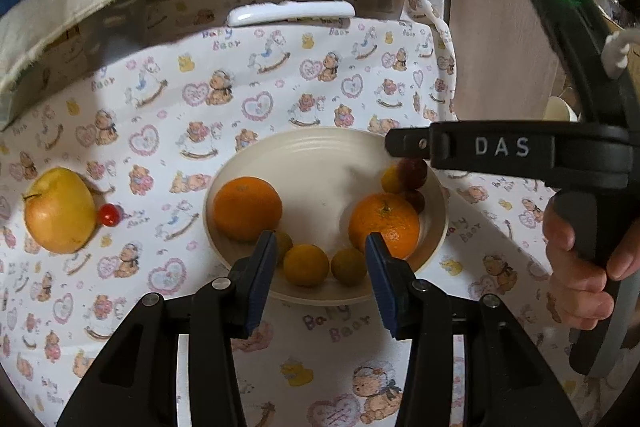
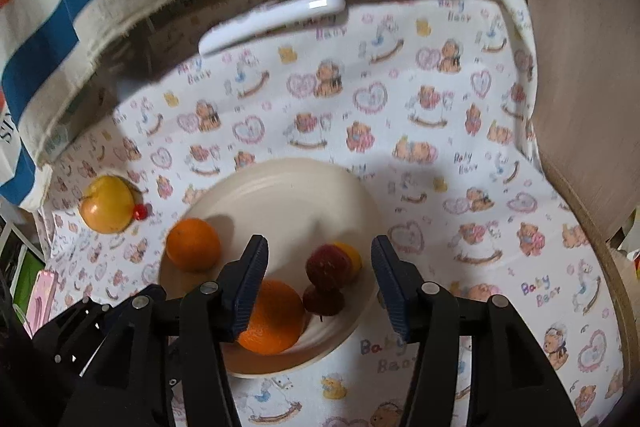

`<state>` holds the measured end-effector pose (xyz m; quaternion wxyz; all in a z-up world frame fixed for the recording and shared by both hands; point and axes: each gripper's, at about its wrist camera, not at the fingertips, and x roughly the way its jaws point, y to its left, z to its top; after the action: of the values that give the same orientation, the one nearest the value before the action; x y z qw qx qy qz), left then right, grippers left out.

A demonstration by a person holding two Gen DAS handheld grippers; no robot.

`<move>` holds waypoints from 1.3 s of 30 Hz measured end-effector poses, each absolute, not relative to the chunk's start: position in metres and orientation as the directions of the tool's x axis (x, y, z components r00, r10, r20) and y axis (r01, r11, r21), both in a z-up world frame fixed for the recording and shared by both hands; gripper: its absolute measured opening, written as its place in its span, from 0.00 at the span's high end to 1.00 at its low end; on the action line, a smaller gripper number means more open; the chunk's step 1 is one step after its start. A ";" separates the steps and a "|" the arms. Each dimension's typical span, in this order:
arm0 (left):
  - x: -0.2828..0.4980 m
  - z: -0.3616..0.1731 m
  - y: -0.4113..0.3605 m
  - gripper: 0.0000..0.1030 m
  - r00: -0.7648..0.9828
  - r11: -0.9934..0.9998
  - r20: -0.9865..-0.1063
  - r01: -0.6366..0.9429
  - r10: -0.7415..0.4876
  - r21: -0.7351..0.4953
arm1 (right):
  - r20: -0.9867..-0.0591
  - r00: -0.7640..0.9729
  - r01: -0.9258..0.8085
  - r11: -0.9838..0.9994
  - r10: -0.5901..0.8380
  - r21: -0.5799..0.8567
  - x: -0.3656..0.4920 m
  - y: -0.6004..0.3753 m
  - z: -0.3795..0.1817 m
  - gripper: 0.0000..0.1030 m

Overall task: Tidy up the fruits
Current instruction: 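Open the left tool to drop the brown fruit on the plate while the right tool releases the tomato, then move the left tool toward the yellow apple while the right tool approaches the cherry tomato beside it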

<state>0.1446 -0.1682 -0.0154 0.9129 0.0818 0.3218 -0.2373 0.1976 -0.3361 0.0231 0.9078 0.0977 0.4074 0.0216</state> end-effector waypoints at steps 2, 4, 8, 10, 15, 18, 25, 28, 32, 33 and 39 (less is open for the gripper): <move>0.143 -0.012 -0.166 0.57 0.700 0.881 -0.610 0.472 -0.372 0.005 | -0.712 0.695 0.046 0.983 0.095 0.176 0.195 -0.336 0.029 0.46; 0.142 -0.008 -0.163 0.57 0.713 0.886 -0.596 0.464 -0.370 0.004 | -0.685 0.725 0.051 0.985 0.077 0.165 0.191 -0.336 0.034 0.45; 0.142 0.000 -0.156 0.57 0.733 0.896 -0.574 0.443 -0.365 -0.003 | -0.616 0.788 0.065 0.995 -0.002 0.081 0.182 -0.331 0.048 0.41; 0.142 0.003 -0.152 0.57 0.738 0.899 -0.568 0.438 -0.365 -0.008 | -0.580 0.814 0.048 0.997 -0.004 0.061 0.177 -0.328 0.054 0.35; 0.141 0.019 -0.138 0.50 0.774 0.913 -0.526 0.408 -0.354 -0.013 | -0.522 0.852 0.011 0.996 0.039 0.092 0.169 -0.325 0.064 0.31; 0.138 0.030 -0.125 0.36 0.804 0.923 -0.492 0.384 -0.335 -0.001 | -0.498 0.866 0.005 0.997 0.035 0.079 0.166 -0.320 0.066 0.29; 0.126 0.054 -0.075 0.03 0.898 0.965 -0.370 0.262 -0.238 0.016 | -0.469 0.882 -0.011 0.996 0.052 0.090 0.160 -0.313 0.067 0.17; 0.122 0.061 -0.057 0.01 0.929 0.973 -0.314 0.223 -0.195 0.056 | -0.448 0.893 -0.023 0.998 0.050 0.065 0.157 -0.306 0.066 0.14; 0.123 0.061 -0.031 0.01 0.943 0.981 -0.289 0.189 -0.168 0.044 | -0.415 0.908 -0.039 0.998 0.054 0.045 0.152 -0.297 0.064 0.00; 0.124 0.059 -0.026 0.01 0.944 0.983 -0.287 0.179 -0.160 0.042 | -0.408 0.911 -0.050 0.998 0.063 0.042 0.151 -0.294 0.064 0.00; 0.132 0.050 0.010 0.01 0.950 0.992 -0.293 0.122 -0.112 0.016 | -0.388 0.915 -0.118 0.993 0.113 0.011 0.142 -0.267 0.067 0.00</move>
<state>0.1320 0.0101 0.0500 0.9872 0.0171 0.1472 -0.0590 0.1423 -0.2672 0.0666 0.9784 -0.0064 0.1980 0.0590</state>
